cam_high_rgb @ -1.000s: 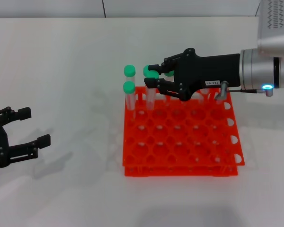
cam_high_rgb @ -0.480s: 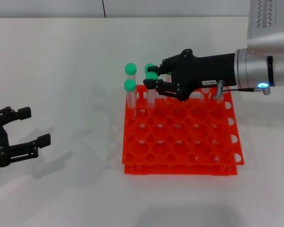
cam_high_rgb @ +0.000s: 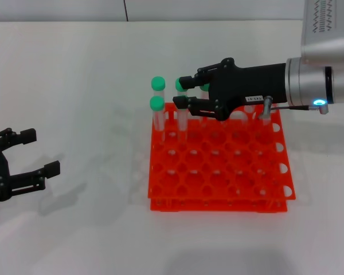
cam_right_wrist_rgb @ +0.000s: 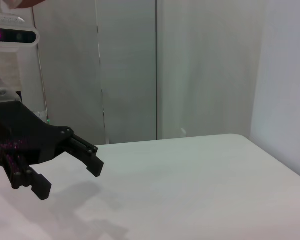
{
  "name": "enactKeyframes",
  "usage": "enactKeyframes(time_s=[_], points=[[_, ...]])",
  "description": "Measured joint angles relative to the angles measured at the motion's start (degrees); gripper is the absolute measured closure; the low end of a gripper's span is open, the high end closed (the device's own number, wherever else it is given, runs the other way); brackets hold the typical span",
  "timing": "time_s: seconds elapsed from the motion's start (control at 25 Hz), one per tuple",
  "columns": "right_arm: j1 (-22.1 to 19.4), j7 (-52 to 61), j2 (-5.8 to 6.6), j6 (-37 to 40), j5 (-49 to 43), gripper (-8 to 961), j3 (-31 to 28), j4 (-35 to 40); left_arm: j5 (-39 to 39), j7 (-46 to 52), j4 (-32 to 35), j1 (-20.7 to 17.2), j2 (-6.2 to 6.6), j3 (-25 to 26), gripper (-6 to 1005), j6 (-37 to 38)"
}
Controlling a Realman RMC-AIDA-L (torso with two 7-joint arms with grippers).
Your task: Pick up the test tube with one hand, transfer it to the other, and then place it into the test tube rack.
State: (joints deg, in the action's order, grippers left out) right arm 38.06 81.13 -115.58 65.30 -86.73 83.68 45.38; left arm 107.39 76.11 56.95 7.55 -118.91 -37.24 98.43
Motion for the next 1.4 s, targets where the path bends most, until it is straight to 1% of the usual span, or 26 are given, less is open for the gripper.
enactKeyframes(time_s=[0.2,0.4,0.56,0.64,0.88,1.0,1.16,1.28,1.4], points=[[0.03,0.00,0.06,0.01,0.11,544,-0.02,0.11,0.00,-0.01,0.00,0.00,0.00,0.07,104,0.00],[-0.45,0.00,0.09,0.21,0.26,469,-0.07,0.37,0.01,0.00,0.00,0.00,-0.01,0.08,105,-0.09],[-1.99,0.00,0.20,1.96,0.65,468,-0.93,1.44,0.01,0.00,0.00,0.03,-0.01,0.16,105,-0.09],[-3.82,-0.14,0.26,3.14,0.66,468,-2.05,2.51,0.01,-0.03,0.00,0.29,-0.01,0.16,105,-0.09],[-8.73,-2.42,0.43,8.42,0.33,399,-6.73,4.06,0.01,-0.09,0.01,1.05,0.03,0.16,105,-0.09],[-11.61,-4.35,0.43,10.11,0.41,365,-8.98,4.30,0.18,0.00,0.00,1.47,0.07,0.15,104,-0.09],[-14.38,-6.67,0.54,11.93,0.57,319,-11.36,3.89,0.57,0.16,0.00,2.02,0.34,0.15,104,-0.08],[-16.38,-9.20,0.58,13.60,0.44,224,-12.80,3.47,1.29,0.15,-0.12,2.75,0.42,0.13,104,0.02],[-17.56,-10.99,0.50,14.25,0.48,129,-13.24,2.85,2.13,-0.09,-1.13,3.62,0.78,0.05,104,0.15]])
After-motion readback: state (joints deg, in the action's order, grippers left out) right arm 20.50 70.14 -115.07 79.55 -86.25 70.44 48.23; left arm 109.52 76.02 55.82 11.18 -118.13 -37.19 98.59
